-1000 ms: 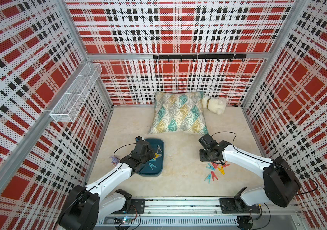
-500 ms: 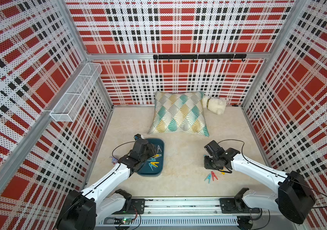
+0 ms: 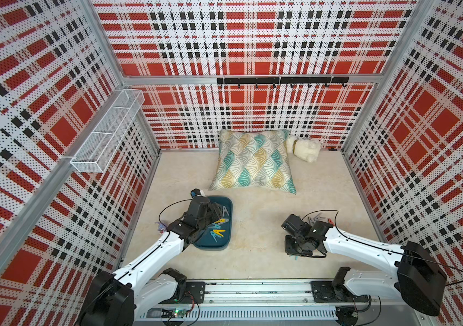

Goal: Put the clothespins into the storage box
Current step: Pick up the clothespin from the center of the board.

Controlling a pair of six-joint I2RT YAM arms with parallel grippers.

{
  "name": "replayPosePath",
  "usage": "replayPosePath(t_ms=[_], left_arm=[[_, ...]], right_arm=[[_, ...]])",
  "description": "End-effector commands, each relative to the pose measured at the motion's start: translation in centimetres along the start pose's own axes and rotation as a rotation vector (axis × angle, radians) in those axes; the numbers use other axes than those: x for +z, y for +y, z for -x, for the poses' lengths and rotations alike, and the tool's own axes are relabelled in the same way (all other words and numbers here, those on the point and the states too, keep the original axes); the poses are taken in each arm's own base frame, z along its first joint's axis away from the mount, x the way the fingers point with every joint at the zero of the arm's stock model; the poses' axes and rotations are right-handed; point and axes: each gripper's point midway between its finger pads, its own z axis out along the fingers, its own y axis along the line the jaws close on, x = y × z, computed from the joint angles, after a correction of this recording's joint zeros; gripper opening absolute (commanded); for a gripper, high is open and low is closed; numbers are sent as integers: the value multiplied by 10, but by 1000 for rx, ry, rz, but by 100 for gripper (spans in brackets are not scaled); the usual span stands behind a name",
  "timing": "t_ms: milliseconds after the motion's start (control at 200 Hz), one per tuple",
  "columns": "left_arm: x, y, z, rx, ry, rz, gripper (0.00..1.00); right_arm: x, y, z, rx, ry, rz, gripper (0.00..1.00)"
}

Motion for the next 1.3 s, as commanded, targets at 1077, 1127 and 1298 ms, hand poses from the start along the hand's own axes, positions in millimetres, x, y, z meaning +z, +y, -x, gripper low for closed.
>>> replayPosePath(t_ms=[1077,1127,1298], left_arm=[[3,-15,3,8,-6,-56,59],[3,-14,3,9,-5,-55,59],[4,-15,2,8,-3,-56,59]], right_arm=[[17,-13,-1,33,-25,-101,31],[19,-13,0,31,-25,-106,30],[24,-13,0,18,-18,-117,25]])
